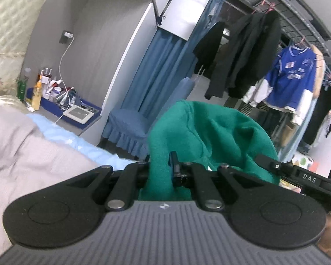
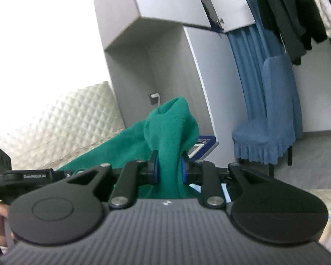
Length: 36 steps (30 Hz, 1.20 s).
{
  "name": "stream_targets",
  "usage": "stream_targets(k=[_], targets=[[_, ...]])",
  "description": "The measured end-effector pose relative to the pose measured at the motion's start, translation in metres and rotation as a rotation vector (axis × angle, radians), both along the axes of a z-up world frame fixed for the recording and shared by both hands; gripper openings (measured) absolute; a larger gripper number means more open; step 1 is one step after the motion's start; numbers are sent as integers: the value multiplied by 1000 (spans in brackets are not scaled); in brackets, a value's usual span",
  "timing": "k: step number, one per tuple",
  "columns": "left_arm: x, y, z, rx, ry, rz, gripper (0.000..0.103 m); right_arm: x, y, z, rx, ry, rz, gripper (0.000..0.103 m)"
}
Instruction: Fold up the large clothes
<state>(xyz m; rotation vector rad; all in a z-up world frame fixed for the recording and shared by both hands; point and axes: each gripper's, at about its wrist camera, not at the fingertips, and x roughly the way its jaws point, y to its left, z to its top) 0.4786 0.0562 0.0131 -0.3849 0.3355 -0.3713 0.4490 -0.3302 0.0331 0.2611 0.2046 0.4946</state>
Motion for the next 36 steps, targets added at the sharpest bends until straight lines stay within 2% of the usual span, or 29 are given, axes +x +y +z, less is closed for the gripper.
stream_targets(k=[4,8,13,16,19,21,22,23,25,30,33,36], targets=[[-92,-2,-24,-22,21,-1,10,-69,4,-17,-46,-10,-10,23],[-154,-11,-74,25,91,9,10,-110,9,-59,-57,125,-19,23],[-187,-22,-139,65,219,13,10,-127,15,-107,-127,319,-38,25],[-193,-23,-162,61,250,28,11,-131,16,-111,-119,351,-41,27],[-195,-20,-166,49,257,13,14,-130,19,-107,-102,361,-35,36],[-193,-14,-162,33,243,-9,24,-134,18,-106,-84,348,-24,49],[-193,-11,-161,19,239,-14,37,-133,18,-105,-68,337,-18,59],[-191,-7,-160,1,235,-12,50,-133,17,-107,-53,324,-12,64],[-191,-3,-157,-29,201,7,58,-131,19,-105,-25,302,-8,64],[-177,-2,-148,-54,151,3,60,-119,22,-108,45,236,-53,64],[-166,-4,-141,-73,118,-6,60,-106,24,-116,36,197,-62,67],[-150,-4,-142,-90,116,-15,60,-93,28,-125,17,198,-36,67]])
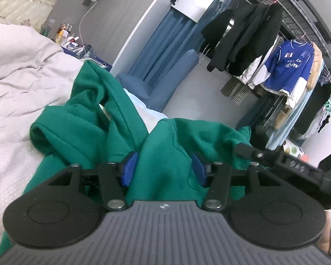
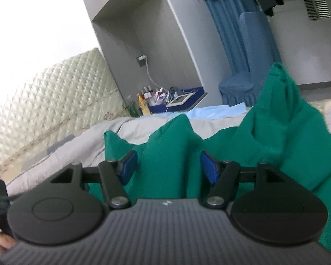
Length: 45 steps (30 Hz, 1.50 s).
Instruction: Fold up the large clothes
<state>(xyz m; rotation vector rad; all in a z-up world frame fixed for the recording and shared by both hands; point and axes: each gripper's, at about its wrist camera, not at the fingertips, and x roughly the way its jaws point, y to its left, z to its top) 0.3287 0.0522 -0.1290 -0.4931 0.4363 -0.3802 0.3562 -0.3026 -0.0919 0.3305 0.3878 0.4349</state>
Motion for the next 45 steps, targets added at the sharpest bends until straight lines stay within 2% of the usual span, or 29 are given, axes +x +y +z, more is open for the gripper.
stream_targets(k=[3,6,7,8,9,11,13,17,21,24,29,31,33,35,39,42,45], targets=[[19,-1,-4,-17,9,-6,60,12,3,-6,-21,5,23,67],[33,-6,-11,16,28,-13,59,20,0,-11,-7,26,29,66],[37,-7,-14,24,32,-13,57,23,-1,-12,-3,33,33,65],[39,-8,-15,24,37,-10,48,26,0,-12,-6,39,33,64],[41,-9,-16,22,41,-10,43,27,0,-12,-8,42,30,60],[43,-9,-16,31,32,-7,19,27,1,-10,-18,48,24,31],[41,-7,-12,30,3,-9,10,25,3,-6,-31,41,13,24],[26,-1,5,-8,-73,-29,8,9,2,10,-31,-29,31,20],[0,5,25,-22,-137,-67,8,-22,-1,35,-30,-160,84,20],[-23,10,32,-38,-136,-60,8,-51,-2,49,-50,-233,143,20],[-63,13,33,22,-69,-95,8,-97,6,54,-246,-287,305,20],[-77,11,31,62,-21,-90,8,-109,9,50,-325,-277,367,20],[-91,9,27,71,15,-95,8,-116,11,47,-383,-236,401,21],[-101,3,22,112,58,-96,8,-121,13,43,-433,-201,423,22],[-106,-12,11,193,204,-91,8,-124,13,41,-495,-120,448,24],[-107,-15,2,216,274,-75,8,-128,10,42,-501,-87,452,32],[-110,-7,0,160,310,-69,9,-132,3,45,-443,-51,476,54]])
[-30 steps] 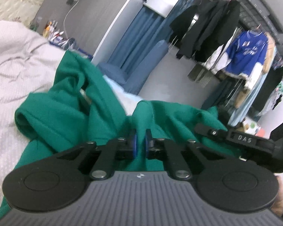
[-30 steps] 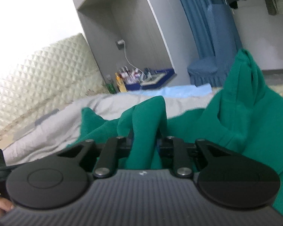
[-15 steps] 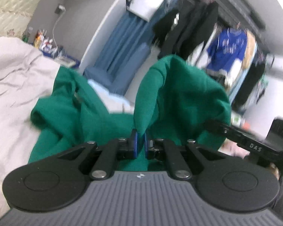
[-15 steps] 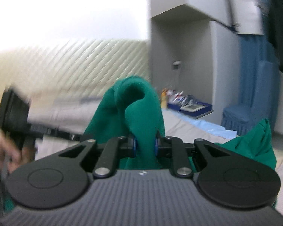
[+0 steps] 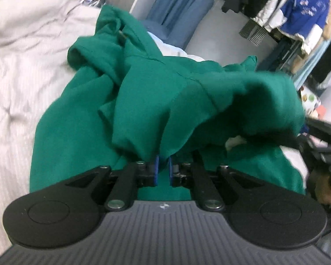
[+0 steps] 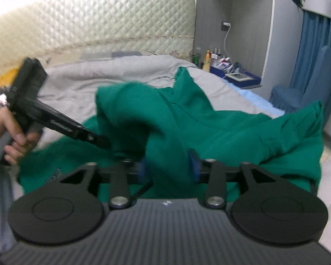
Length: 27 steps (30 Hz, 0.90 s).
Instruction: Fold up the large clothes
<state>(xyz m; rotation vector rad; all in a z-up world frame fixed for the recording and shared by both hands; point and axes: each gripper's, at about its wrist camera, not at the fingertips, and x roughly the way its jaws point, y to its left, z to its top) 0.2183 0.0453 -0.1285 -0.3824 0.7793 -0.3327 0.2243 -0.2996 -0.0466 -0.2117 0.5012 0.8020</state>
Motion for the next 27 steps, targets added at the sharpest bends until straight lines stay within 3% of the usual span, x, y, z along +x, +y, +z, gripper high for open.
stream_targets(k=[3,5,8,13,20,23,27], targets=[[-11,13,8,-87,-22,12,16,-14,-13,7,100,25,60,59],[-23,21,17,-145,-53,29,42,-22,-19,13,149,16,82,61],[-31,28,32,-194,-112,40,50,-20,-20,19,197,1,79,61],[-30,34,42,-242,-174,61,53,-3,1,11,173,0,29,61],[-31,56,61,-340,-292,85,53,14,26,-9,117,49,88,60],[-26,50,63,-309,-300,54,53,13,34,-12,94,54,122,59],[-10,23,48,-236,-226,-44,52,13,46,-22,-5,98,127,58]])
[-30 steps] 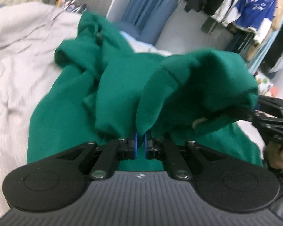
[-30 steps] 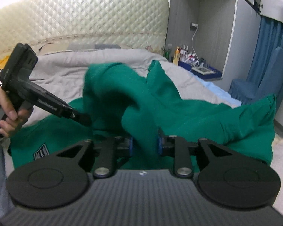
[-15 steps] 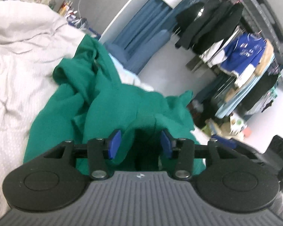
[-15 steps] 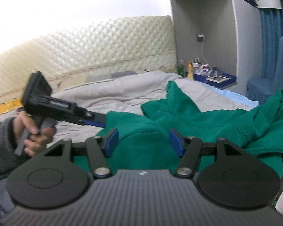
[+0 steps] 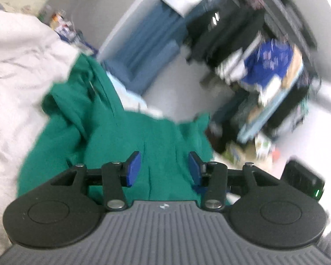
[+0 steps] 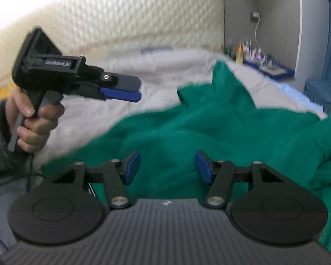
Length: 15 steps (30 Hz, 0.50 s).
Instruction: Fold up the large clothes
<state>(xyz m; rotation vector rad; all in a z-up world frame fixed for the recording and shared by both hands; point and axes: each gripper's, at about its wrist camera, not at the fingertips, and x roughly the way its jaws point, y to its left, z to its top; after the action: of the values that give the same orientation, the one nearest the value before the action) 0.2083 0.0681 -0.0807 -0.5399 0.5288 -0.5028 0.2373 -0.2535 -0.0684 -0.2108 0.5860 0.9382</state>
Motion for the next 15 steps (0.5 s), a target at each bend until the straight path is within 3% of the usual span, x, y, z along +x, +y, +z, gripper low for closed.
stream_targets(k=[3,6,9,12,15], targets=[[10,-30,-14,174,95,-55,51,5,3,-16,-104,56,-39,57],[11,-51,-26,298,133,-90,49,6,7,-33,-210,87,-53,55],[15,-67,-41,402,171,-93,48,4,13,-39,-240,97,-62,55],[19,-77,-53,465,196,-85,48,7,16,-40,-251,105,-75,55],[16,-78,-49,448,187,-80,48,9,12,-33,-230,123,-83,55]])
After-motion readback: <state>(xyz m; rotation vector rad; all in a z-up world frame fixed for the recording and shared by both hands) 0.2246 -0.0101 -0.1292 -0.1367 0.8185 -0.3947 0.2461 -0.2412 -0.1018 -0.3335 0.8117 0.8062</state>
